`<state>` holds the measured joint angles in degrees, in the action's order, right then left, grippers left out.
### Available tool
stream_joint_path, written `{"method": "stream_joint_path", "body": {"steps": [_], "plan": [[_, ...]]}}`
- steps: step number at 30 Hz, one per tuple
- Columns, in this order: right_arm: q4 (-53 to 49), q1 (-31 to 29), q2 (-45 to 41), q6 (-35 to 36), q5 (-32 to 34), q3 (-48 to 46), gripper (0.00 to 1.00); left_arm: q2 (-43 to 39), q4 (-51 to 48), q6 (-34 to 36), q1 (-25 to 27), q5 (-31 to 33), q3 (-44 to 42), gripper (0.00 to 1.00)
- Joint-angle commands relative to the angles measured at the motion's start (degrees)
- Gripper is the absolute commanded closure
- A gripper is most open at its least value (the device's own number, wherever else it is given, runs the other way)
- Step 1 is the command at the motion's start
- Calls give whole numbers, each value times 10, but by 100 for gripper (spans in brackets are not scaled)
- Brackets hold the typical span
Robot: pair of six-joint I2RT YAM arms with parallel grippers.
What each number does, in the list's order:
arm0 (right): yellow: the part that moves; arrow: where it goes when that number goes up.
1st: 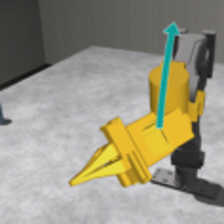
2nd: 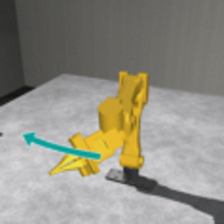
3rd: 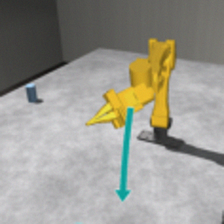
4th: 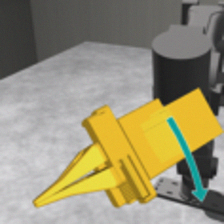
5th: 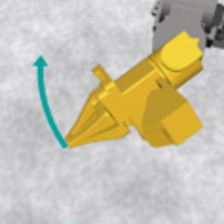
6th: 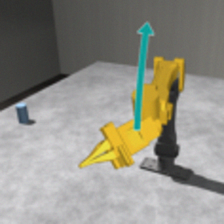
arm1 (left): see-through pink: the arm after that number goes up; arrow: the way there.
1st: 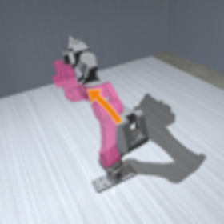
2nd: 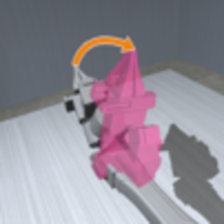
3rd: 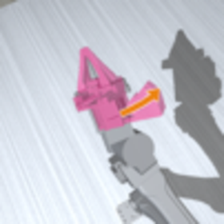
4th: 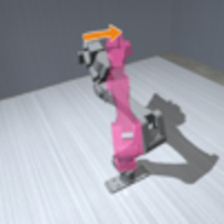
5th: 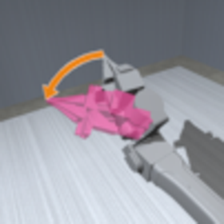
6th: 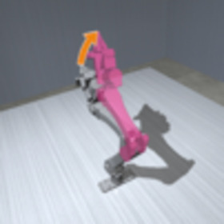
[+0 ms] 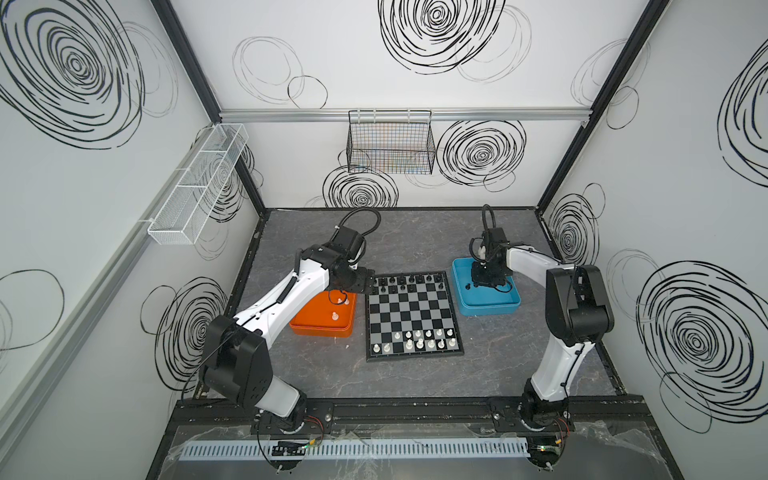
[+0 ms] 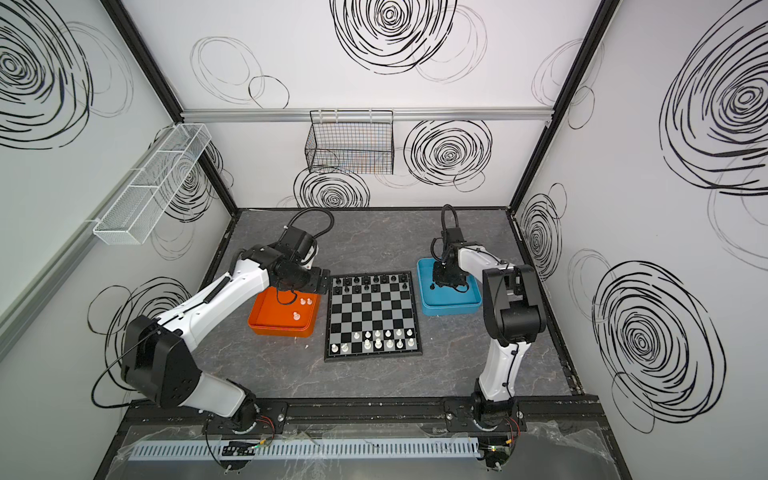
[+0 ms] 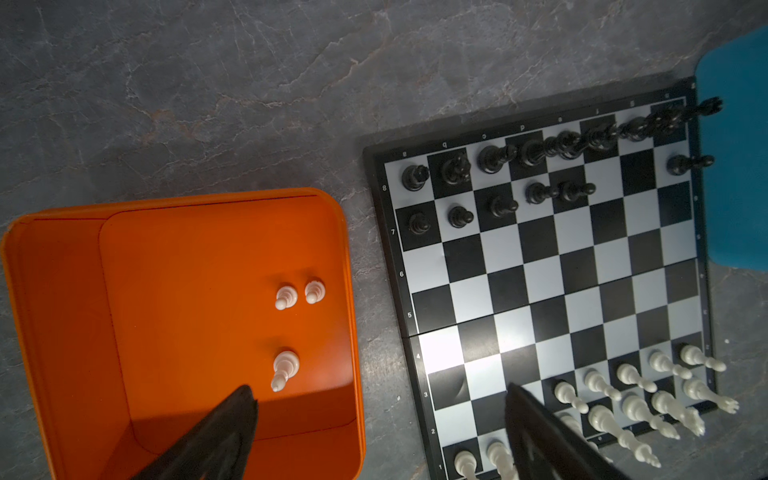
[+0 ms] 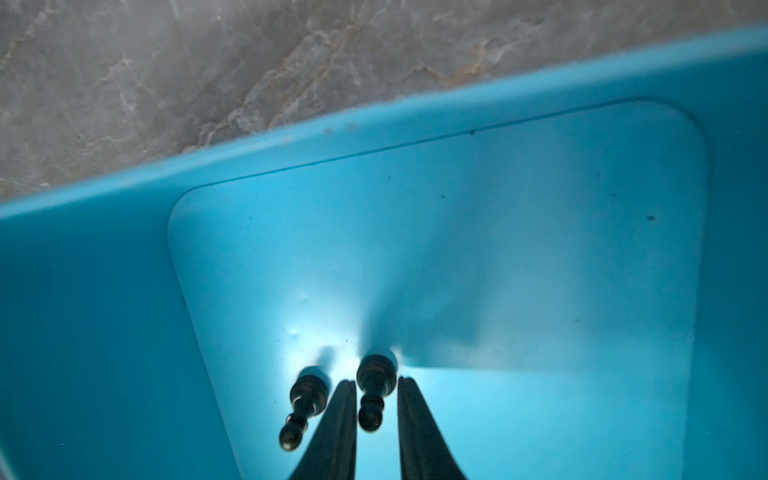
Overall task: Set up the chess pieces on the board
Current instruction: 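Close right gripper on a black pawn in the blue tray, then lift the black pawn with right gripper and carry it over the board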
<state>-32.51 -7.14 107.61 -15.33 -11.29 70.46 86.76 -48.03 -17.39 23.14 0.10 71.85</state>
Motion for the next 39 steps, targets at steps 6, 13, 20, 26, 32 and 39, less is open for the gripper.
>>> {"method": "stream_joint_path", "body": {"steps": [6,13,20,26,32,39], "plan": [[3,-5,9,1,14,14,83,2,8,5,-7,-3,-7,4],[-7,-7,5,4,22,25,88,3,8,6,-7,-3,-6,4],[-37,-16,-23,10,41,45,89,-2,6,4,-6,-4,-2,4],[-66,-53,-47,11,41,86,89,-6,3,3,-9,-5,1,4],[-72,-121,-43,-3,35,121,89,-17,6,-2,-22,-19,-4,4],[-61,-187,-16,-17,30,129,89,-36,2,1,-48,-21,-14,4]]}}
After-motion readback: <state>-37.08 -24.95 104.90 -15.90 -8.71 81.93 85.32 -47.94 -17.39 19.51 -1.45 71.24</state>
